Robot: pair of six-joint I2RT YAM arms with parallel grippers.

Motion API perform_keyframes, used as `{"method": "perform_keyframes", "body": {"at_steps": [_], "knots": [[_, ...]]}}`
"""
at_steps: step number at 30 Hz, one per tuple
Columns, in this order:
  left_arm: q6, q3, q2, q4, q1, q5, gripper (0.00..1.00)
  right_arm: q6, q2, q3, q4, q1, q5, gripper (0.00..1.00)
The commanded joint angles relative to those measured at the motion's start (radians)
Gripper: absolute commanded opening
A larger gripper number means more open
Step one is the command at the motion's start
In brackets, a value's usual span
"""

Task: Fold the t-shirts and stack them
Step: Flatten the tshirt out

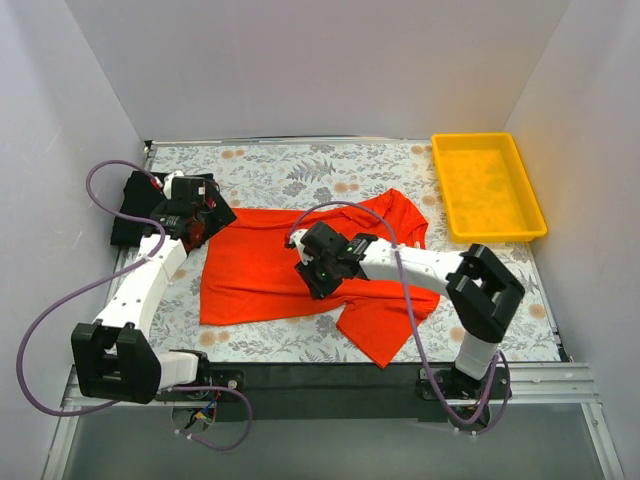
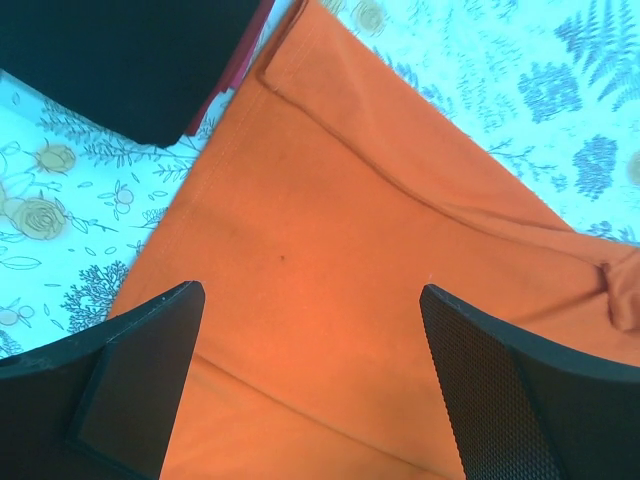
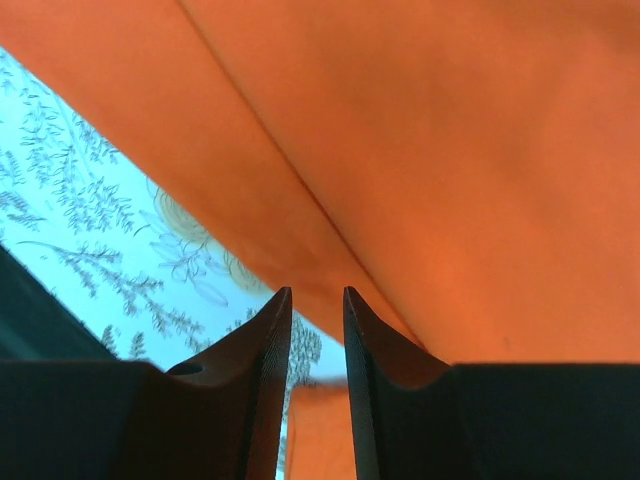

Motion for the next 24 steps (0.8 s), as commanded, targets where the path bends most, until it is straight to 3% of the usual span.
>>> {"method": "perform_keyframes", "body": {"at_steps": [1, 9, 19, 24], "knots": [[0.041, 0.046, -0.072, -0.072, 0.003, -0.003, 0.83, -0.056, 0.07, 0.084, 0.021, 0.026, 0.025, 0.29], [0.047, 0.031, -0.087, -0.077, 0.003, -0.003, 0.83, -0.081, 0.176, 0.078, 0.001, 0.089, -0.02, 0.29], [0.014, 0.006, -0.084, -0.057, 0.003, -0.008, 0.83, -0.044, 0.095, 0.035, -0.094, 0.167, -0.109, 0.29], [0.003, -0.004, -0.061, -0.043, 0.003, 0.001, 0.83, -0.062, 0.044, 0.11, -0.134, 0.154, -0.033, 0.31]]}}
